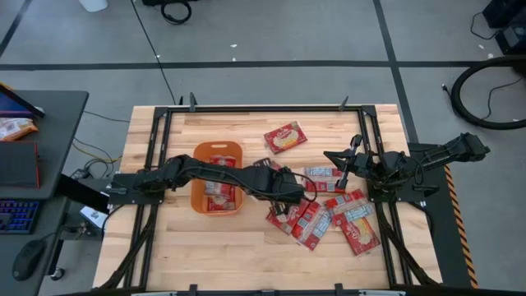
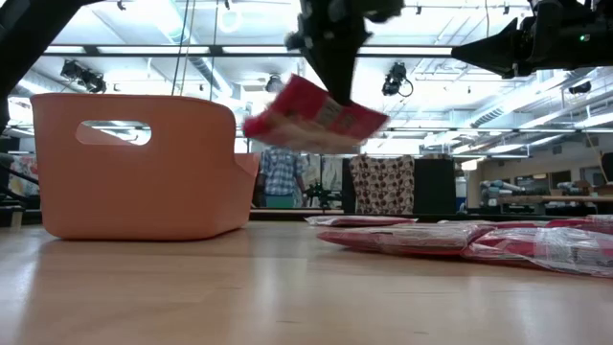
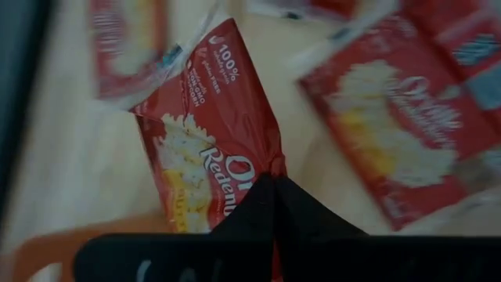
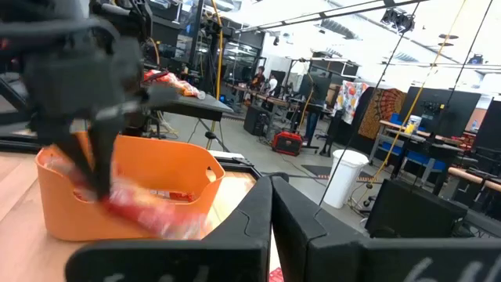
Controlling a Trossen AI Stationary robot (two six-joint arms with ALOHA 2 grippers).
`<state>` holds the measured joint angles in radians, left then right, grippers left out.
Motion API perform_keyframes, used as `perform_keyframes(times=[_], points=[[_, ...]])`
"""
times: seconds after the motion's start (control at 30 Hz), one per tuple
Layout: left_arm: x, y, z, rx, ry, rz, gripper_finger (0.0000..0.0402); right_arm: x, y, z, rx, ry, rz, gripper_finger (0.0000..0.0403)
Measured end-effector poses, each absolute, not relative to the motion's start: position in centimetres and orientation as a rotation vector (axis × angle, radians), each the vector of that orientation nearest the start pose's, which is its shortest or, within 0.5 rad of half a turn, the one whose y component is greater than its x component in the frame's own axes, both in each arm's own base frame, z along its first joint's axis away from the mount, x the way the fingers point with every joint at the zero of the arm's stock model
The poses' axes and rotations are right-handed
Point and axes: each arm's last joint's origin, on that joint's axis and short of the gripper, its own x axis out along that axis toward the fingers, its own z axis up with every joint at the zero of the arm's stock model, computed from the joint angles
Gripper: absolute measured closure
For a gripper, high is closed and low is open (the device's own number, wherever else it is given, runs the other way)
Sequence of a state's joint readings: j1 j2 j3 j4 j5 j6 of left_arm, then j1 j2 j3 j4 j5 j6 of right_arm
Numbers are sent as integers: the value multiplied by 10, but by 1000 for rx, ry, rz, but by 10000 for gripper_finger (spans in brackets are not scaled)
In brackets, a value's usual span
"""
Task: Sort popcorn bags into baskets
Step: Put the popcorn bag into the orange bin
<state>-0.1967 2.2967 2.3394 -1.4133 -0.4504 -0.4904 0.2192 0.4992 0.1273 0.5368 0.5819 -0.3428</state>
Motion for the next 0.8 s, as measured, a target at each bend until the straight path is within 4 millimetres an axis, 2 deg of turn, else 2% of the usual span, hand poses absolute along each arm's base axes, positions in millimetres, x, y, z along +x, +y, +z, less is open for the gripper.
perform_keyframes(times=[0.17,0.57,0.8], points=[[432,-79,296,59,1199,628,401,129,13,212,-275,-85,-383,387],[411,-80,295,31,1241,693,401,129,13,211,-270,-84,-381,387],[382,-75,290,-36,1227,776,401,129,13,211,-270,-83,-381,387]])
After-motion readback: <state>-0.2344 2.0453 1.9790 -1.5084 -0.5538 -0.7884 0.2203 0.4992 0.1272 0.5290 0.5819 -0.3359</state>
